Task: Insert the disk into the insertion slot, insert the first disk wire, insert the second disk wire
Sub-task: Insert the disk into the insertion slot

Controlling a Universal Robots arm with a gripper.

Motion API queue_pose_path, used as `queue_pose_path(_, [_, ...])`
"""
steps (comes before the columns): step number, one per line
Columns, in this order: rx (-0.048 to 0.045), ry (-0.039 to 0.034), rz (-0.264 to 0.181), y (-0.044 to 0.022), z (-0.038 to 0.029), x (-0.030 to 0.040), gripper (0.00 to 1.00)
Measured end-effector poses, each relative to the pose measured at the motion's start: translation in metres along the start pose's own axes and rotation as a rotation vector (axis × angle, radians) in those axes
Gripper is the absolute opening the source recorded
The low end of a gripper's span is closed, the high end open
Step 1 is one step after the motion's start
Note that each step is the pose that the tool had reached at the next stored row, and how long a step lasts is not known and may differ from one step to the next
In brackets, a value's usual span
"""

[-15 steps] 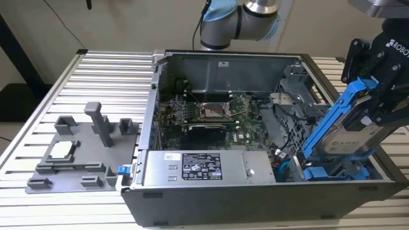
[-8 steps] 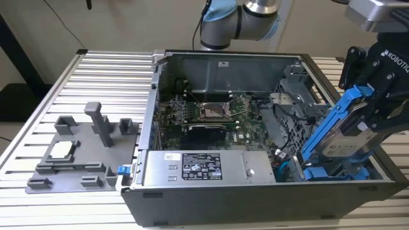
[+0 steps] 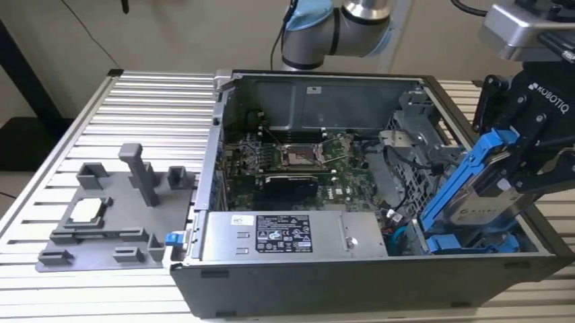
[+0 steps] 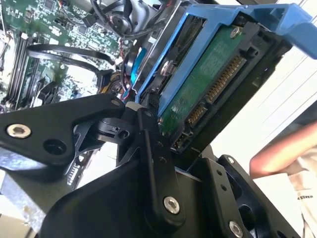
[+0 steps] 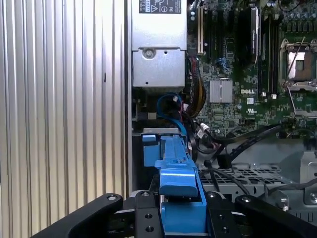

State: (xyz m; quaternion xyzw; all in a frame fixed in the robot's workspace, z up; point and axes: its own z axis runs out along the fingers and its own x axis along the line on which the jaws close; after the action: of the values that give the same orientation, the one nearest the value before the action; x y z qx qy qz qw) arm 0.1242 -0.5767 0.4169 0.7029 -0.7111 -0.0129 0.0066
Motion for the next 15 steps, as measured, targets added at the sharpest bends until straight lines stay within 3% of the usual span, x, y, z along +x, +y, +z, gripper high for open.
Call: queue_pose_path(15, [-0.0001,-0.0035,-0.004,-0.0007,0.0216,0.0002,0.33])
